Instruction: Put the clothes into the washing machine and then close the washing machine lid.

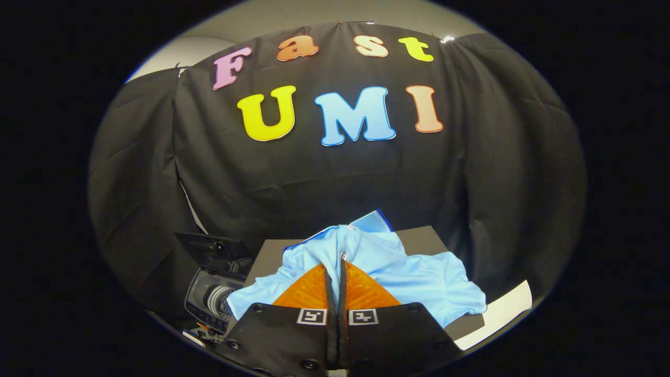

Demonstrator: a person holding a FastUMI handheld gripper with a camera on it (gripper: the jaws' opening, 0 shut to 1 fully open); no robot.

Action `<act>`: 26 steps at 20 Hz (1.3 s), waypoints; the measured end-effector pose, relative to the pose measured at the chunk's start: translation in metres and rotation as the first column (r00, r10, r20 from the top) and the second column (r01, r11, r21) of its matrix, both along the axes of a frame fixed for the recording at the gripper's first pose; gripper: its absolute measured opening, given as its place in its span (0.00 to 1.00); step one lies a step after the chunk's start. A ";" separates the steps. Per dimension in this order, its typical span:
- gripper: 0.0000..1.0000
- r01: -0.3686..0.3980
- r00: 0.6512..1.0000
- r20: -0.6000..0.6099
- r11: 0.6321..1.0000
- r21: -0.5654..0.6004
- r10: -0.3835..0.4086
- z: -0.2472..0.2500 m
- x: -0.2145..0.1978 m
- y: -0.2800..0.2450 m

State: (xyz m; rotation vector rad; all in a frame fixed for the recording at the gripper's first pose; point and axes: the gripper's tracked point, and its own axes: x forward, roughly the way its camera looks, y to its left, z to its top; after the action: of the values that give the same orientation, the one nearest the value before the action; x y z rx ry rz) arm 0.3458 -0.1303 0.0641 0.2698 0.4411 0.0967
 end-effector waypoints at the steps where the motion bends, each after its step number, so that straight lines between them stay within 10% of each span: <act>1: 0.01 -0.001 1.000 0.008 1.000 -0.001 0.001 0.005 0.000 0.003; 26: 0.01 -0.099 0.982 0.162 0.995 -0.013 0.100 0.127 -0.024 0.199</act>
State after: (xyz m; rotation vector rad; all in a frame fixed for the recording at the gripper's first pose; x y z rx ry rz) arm 0.3221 0.0685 0.1912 0.2328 0.2928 0.2141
